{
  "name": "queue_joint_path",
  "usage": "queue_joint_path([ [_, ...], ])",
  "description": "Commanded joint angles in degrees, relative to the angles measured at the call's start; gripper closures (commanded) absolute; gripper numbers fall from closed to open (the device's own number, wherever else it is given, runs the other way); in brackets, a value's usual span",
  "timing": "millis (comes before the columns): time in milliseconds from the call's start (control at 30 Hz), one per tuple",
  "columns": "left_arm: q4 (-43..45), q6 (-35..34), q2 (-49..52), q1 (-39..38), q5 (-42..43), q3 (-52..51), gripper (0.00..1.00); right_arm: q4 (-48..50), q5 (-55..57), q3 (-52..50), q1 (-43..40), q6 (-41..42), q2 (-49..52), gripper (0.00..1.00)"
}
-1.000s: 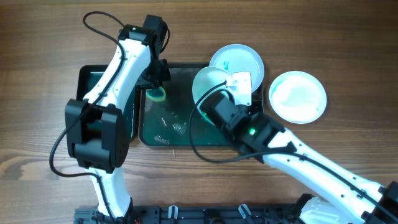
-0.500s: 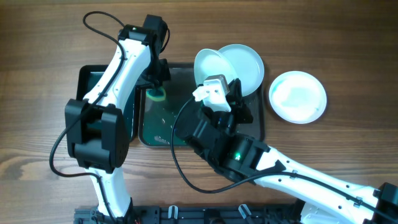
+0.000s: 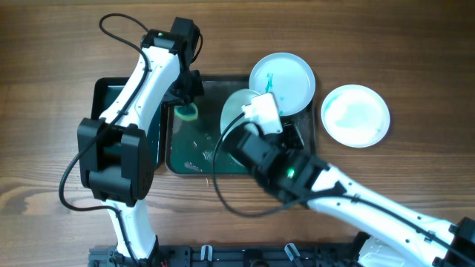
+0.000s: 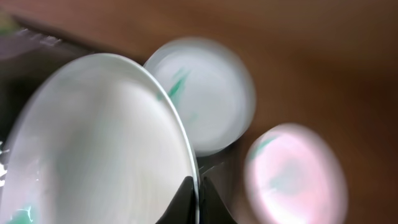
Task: Clean dirty plates on tray and stack at the side
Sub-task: 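Lift the plate with the right gripper and stack it on the first plate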
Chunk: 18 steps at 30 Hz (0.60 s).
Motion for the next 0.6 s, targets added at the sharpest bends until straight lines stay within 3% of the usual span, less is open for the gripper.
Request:
queue_joint_path([
  [0, 0.15, 0.85, 0.37, 0.00, 0.50, 0.94, 0.96, -0.83, -31.87, 0.63, -9.70, 10.36, -0.55, 0.96],
  [133, 0.24, 0.87, 0.37, 0.00, 0.52, 0.94, 0.96, -0.39, -51.58, 0.66, -24.28, 7.67, -1.86, 0.96],
  [267, 0.26, 0.87, 0.37, 0.00, 0.50, 0.94, 0.96, -1.53, -62.40, 0.63, -42.05, 5.38, -2.56, 0.96],
  [400, 0.48, 0.85, 0.37, 0.00, 0.50, 0.94, 0.96, -4.13, -61.31, 0.63, -56.43, 2.51, -2.45, 0.96],
  [567, 1.36, 0.87, 0.37, 0.00, 0.52, 0.94, 0.96, -9.42, -42.12, 0.35, -67.12, 2.40, 0.61, 0.96],
])
